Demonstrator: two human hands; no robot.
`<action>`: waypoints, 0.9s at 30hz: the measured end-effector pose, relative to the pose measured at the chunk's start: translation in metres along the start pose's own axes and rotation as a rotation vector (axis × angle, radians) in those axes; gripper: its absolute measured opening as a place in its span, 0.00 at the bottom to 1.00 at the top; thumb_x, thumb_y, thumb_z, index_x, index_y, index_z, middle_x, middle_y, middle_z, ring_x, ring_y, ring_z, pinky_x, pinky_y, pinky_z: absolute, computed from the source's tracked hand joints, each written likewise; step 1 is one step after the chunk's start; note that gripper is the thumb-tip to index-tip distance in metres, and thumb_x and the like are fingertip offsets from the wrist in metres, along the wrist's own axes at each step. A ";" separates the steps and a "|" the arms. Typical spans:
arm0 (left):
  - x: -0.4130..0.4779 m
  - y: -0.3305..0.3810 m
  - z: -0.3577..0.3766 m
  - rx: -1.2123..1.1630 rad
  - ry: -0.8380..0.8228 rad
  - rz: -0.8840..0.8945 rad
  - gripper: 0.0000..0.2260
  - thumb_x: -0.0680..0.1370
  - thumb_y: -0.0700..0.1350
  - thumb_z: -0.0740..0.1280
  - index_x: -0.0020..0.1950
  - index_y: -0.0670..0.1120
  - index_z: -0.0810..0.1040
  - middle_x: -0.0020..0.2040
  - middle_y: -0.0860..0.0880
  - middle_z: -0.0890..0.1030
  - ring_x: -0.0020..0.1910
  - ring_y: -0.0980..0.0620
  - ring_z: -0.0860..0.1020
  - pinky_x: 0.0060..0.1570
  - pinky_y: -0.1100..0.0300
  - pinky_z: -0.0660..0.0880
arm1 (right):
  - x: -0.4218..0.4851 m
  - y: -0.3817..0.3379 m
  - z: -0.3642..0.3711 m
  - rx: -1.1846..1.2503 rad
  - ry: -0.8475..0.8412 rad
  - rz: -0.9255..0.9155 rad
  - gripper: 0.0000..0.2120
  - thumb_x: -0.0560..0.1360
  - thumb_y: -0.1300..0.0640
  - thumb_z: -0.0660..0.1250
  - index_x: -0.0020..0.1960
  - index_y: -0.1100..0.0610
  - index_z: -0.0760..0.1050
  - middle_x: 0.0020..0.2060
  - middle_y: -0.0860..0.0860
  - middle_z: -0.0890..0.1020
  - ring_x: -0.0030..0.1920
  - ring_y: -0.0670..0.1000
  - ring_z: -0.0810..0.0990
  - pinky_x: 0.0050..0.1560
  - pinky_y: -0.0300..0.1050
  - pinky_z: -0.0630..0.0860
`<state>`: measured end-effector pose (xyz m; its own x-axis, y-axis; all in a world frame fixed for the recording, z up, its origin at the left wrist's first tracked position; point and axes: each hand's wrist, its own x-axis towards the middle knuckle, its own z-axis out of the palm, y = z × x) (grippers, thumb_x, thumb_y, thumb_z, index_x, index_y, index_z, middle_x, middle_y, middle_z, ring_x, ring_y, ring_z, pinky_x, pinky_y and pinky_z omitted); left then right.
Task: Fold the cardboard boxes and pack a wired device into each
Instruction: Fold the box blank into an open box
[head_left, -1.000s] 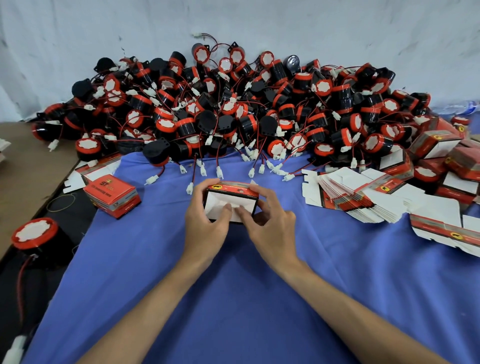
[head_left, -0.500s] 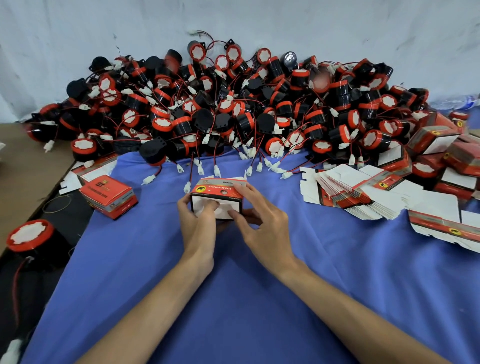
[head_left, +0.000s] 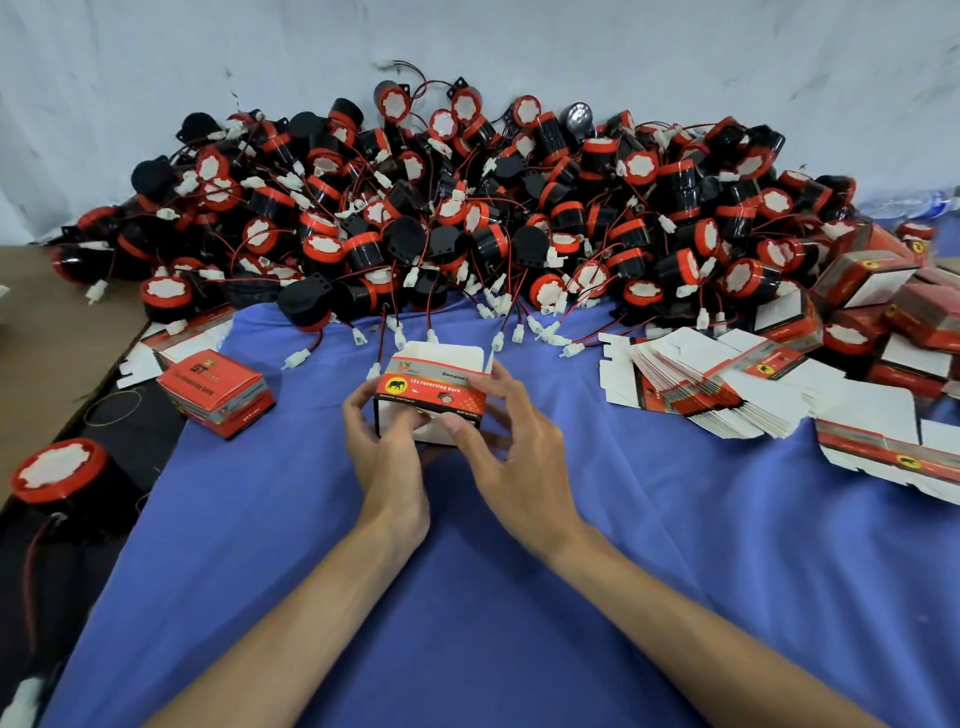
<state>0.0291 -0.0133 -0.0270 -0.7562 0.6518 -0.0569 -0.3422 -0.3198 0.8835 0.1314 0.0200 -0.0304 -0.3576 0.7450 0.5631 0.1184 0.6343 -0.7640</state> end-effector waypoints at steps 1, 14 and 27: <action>0.000 -0.001 0.000 0.021 0.003 0.019 0.16 0.77 0.33 0.62 0.58 0.51 0.72 0.49 0.49 0.81 0.44 0.51 0.81 0.35 0.57 0.78 | 0.001 0.001 -0.002 -0.086 -0.003 -0.024 0.19 0.73 0.42 0.67 0.62 0.45 0.71 0.73 0.48 0.66 0.70 0.44 0.68 0.62 0.34 0.70; -0.016 0.002 0.001 0.420 -0.302 0.466 0.26 0.64 0.36 0.67 0.58 0.56 0.67 0.41 0.57 0.81 0.39 0.57 0.81 0.37 0.63 0.77 | 0.012 0.001 -0.025 -0.047 -0.156 0.072 0.18 0.66 0.64 0.75 0.52 0.57 0.73 0.40 0.44 0.81 0.40 0.45 0.79 0.40 0.36 0.75; -0.006 0.006 -0.007 0.433 -0.488 0.467 0.29 0.64 0.33 0.64 0.61 0.54 0.66 0.50 0.65 0.78 0.47 0.55 0.81 0.38 0.62 0.79 | 0.009 -0.005 -0.028 0.079 -0.197 0.141 0.23 0.61 0.61 0.75 0.50 0.44 0.72 0.44 0.45 0.82 0.44 0.45 0.81 0.43 0.37 0.79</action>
<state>0.0281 -0.0241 -0.0249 -0.4048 0.7756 0.4843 0.2722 -0.4034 0.8736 0.1530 0.0298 -0.0128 -0.5173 0.7652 0.3832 0.1096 0.5033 -0.8571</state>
